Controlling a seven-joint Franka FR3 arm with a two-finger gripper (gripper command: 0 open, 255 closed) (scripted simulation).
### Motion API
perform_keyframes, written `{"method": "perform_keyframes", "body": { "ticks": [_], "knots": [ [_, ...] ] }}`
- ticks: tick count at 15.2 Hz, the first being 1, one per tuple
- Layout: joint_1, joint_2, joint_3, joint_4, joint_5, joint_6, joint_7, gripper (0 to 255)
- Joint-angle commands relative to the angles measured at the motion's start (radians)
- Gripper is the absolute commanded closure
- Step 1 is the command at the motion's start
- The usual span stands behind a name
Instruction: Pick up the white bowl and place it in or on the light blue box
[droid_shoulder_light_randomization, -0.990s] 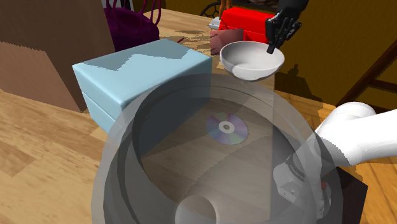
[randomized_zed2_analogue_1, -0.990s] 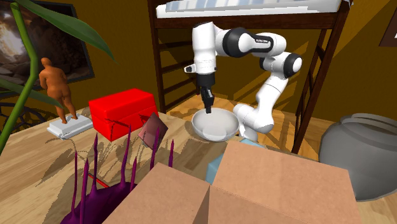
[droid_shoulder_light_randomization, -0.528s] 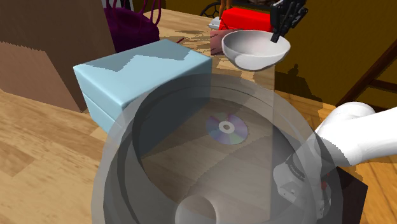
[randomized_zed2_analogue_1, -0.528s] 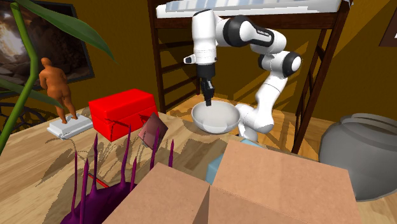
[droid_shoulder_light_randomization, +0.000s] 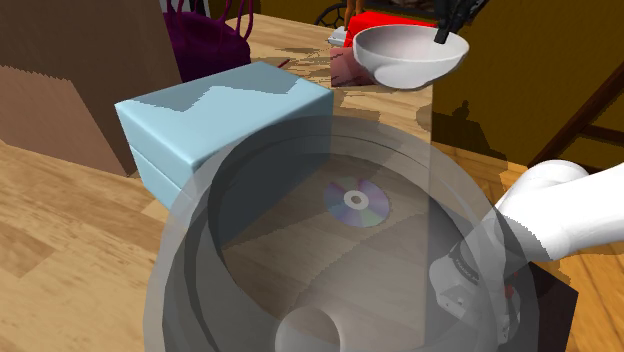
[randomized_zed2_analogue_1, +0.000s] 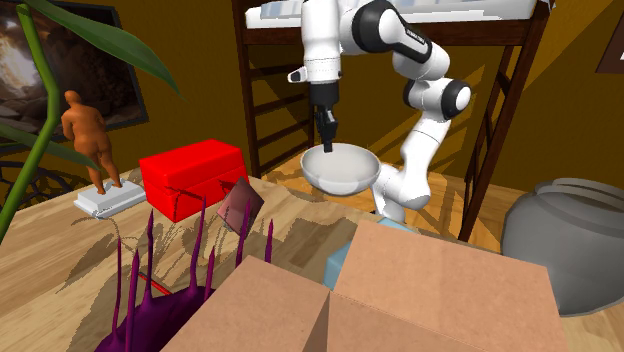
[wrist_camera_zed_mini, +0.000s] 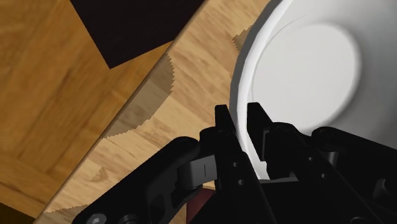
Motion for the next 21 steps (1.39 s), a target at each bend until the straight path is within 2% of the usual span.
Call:
{"method": "perform_keyframes", "body": {
  "ticks": [1,15,21],
  "knots": [
    [0.001,0.012,0.0,0.038,0.001,-0.025,0.002,255],
    [0.008,0.138,-0.006,0.344,0.01,-0.206,0.012,255],
    [0.034,0.205,0.114,0.419,0.08,-0.2,0.174,255]
  ]
}}
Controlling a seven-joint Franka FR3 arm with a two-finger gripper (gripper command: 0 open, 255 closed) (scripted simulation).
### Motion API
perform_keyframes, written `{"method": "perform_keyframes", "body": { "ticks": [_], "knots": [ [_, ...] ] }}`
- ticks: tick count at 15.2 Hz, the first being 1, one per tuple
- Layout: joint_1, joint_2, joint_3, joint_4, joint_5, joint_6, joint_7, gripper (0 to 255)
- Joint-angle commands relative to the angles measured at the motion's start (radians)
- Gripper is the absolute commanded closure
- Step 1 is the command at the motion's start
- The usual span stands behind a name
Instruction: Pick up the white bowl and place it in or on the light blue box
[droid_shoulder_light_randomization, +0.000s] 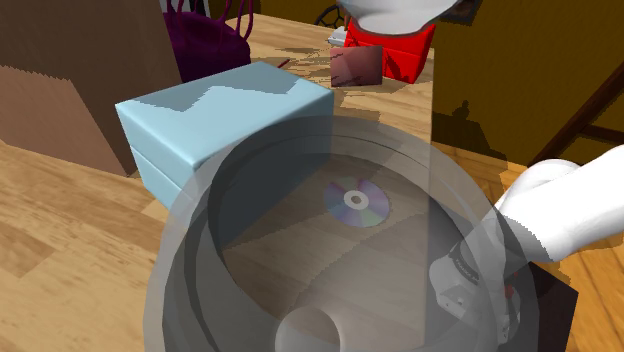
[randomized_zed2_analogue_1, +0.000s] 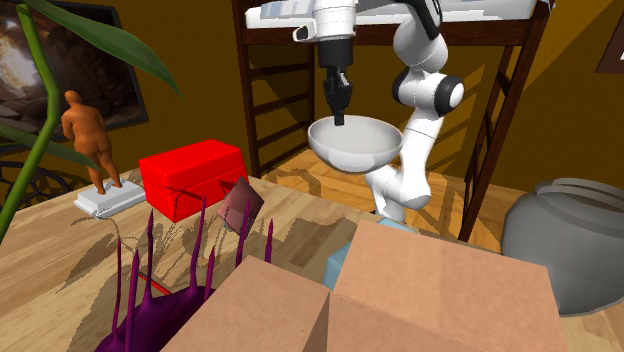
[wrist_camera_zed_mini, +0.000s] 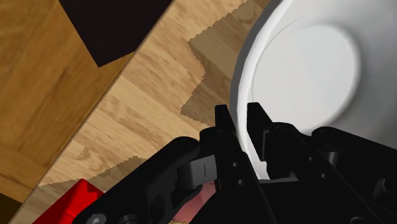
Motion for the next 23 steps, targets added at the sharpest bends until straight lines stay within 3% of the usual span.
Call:
{"method": "perform_keyframes", "body": {
  "ticks": [1,11,15,18,23],
  "knots": [
    [0.01,0.027,0.043,0.031,0.023,0.003,0.06,255],
    [0.068,0.25,0.25,0.289,0.061,0.003,0.346,255],
    [0.114,0.393,0.342,0.462,0.026,-0.017,0.476,255],
    [0.178,0.537,0.415,0.645,-0.039,-0.058,0.582,255],
    [0.15,0.429,0.384,0.428,0.007,0.057,0.538,255]
  ]
}}
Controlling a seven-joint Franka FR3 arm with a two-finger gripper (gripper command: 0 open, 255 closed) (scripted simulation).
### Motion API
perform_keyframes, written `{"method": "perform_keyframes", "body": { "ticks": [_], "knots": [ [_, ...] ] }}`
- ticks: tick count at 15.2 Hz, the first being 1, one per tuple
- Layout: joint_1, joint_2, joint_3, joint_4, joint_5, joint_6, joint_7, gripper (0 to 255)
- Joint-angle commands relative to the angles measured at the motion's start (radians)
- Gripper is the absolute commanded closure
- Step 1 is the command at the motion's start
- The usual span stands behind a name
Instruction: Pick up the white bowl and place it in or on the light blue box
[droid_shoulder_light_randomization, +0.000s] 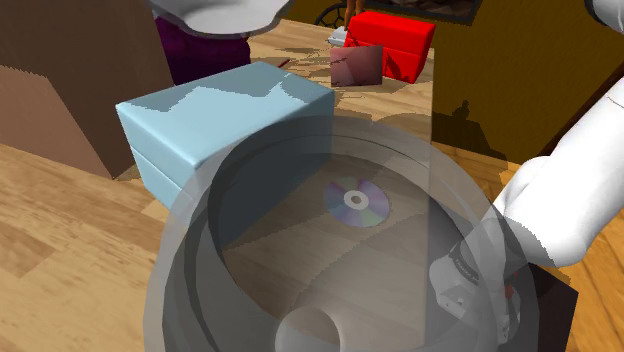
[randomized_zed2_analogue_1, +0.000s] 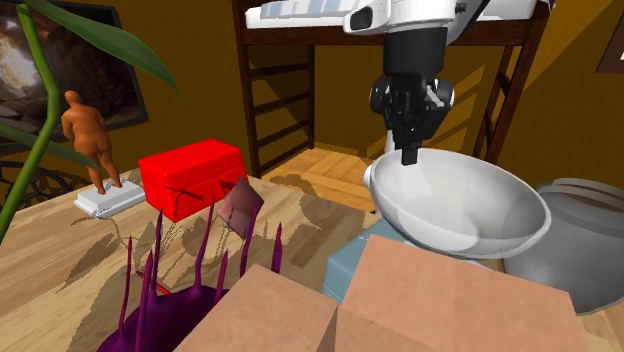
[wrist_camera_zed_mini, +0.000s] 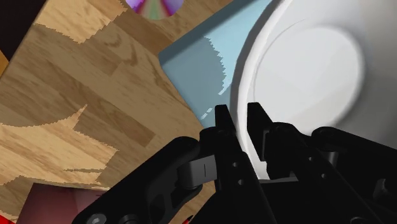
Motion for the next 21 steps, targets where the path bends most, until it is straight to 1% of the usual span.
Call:
{"method": "perform_keyframes", "body": {
  "ticks": [1,7,15,21],
  "knots": [
    [-0.007,-0.033,-0.008,-0.072,0.013,0.041,-0.014,255],
    [-0.017,-0.114,-0.026,-0.255,0.039,0.146,-0.049,255],
    [-0.02,-0.192,-0.039,-0.456,0.061,0.271,-0.083,255],
    [-0.019,-0.192,-0.039,-0.456,0.061,0.271,-0.083,255]
  ]
}}
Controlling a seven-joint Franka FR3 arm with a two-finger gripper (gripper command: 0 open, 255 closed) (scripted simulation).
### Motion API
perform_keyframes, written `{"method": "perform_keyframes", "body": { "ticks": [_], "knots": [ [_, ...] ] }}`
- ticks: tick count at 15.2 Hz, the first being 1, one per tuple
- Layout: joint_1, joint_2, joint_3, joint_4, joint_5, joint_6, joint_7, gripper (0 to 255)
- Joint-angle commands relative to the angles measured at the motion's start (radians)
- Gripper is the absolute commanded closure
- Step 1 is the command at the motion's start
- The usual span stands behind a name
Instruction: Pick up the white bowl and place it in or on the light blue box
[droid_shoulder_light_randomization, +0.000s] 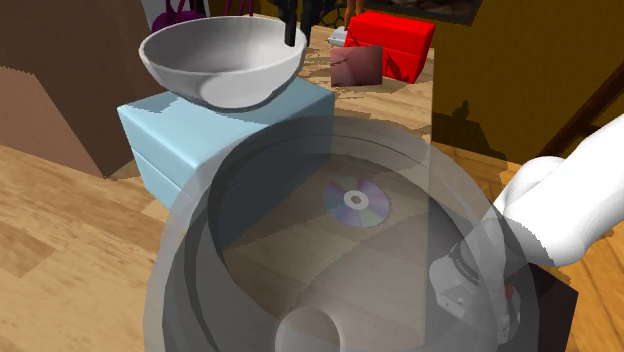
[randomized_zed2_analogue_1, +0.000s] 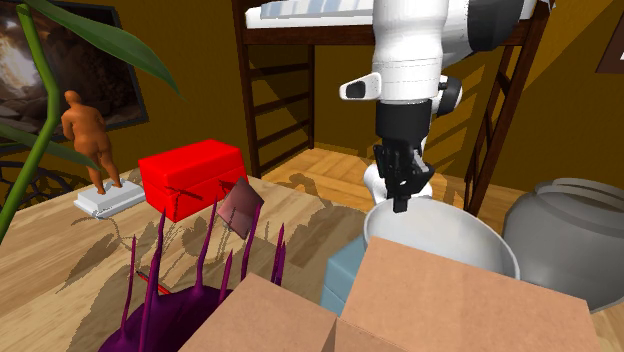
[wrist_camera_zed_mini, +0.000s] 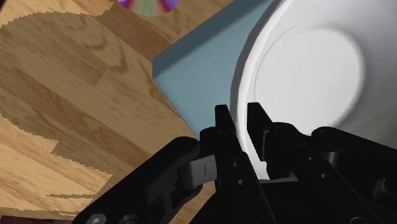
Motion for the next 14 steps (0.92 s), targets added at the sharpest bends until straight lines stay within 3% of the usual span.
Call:
{"method": "perform_keyframes", "body": {
  "ticks": [1,2,3,8,12,14],
  "knots": [
    [0.0,0.0,0.0,-0.001,0.0,0.0,0.0,255],
    [0.0,0.0,0.0,-0.001,0.0,0.0,0.0,255],
    [0.0,0.0,0.0,-0.001,0.0,0.0,0.0,0],
    [0.0,0.0,0.0,-0.001,0.0,0.0,0.0,0],
    [-0.001,0.088,0.009,0.23,-0.025,-0.146,0.029,0],
    [-0.001,0.088,0.009,0.23,-0.025,-0.146,0.029,0]
  ]
}}
